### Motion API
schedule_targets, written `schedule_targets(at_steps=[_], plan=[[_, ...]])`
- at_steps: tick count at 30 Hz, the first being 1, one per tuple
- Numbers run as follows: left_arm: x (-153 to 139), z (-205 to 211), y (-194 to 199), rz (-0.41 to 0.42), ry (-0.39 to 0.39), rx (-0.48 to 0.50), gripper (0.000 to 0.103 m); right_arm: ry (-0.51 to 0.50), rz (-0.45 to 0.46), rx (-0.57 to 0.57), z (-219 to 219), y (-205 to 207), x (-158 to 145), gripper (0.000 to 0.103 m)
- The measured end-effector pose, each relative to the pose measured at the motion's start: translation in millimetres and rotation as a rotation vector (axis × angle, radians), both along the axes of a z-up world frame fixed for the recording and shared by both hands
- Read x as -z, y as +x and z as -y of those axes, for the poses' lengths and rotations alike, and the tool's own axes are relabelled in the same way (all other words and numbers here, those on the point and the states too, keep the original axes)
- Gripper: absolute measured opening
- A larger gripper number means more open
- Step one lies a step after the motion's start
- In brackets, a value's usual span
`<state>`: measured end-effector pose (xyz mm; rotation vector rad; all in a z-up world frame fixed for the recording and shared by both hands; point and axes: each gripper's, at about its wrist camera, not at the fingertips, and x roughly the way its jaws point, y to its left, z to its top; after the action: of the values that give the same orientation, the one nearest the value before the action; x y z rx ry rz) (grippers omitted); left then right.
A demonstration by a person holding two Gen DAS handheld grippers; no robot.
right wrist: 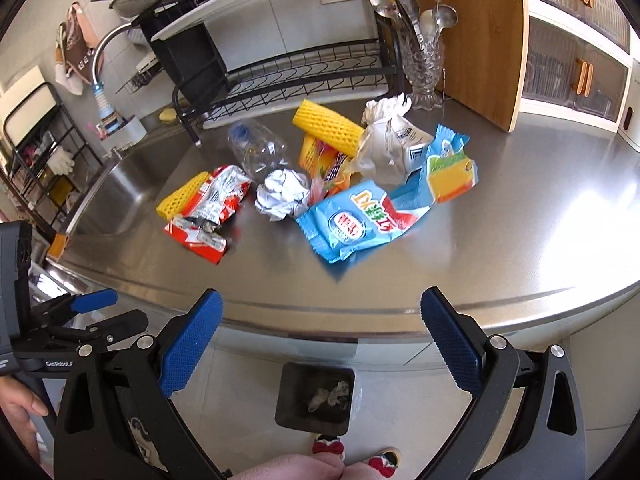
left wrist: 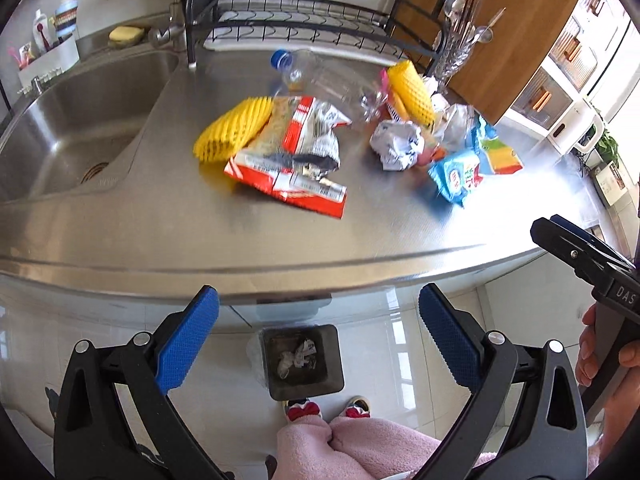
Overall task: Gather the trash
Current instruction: 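Grasp the red snack wrapper with the left gripper while the right grasps the blue ice-pop wrapper, then carry both wrappers down over the black bin with both grippers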
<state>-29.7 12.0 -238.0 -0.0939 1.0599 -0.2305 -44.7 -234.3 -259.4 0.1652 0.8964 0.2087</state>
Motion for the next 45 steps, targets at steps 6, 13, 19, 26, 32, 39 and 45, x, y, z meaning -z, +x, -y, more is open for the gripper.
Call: schedule_targets(at_steps=[6,13,19,26,32,39,45], plan=[[-21,9,21,0.075,-0.006,0.035,0.094,0.028,0.018,0.083,21,15,-15,0.1],[-28,17,55,0.098,-0.015,0.07,0.084,0.047,0.001,0.174,44,36,-20,0.1],[-18,21,85,0.082,0.01,0.07,0.08,0.039,-0.024,0.257,63,55,-15,0.1],[2,28,112,0.062,0.05,0.084,0.08,0.051,-0.058,0.331,86,80,1,0.1],[20,33,129,0.04,0.073,0.09,0.077,0.133,-0.142,0.358,97,109,34,0.093],[44,28,141,-0.006,0.101,0.081,0.069,0.158,-0.193,0.318,84,125,55,0.072],[55,27,141,-0.015,0.126,0.08,0.051,0.105,-0.218,0.286,71,133,66,0.022]])
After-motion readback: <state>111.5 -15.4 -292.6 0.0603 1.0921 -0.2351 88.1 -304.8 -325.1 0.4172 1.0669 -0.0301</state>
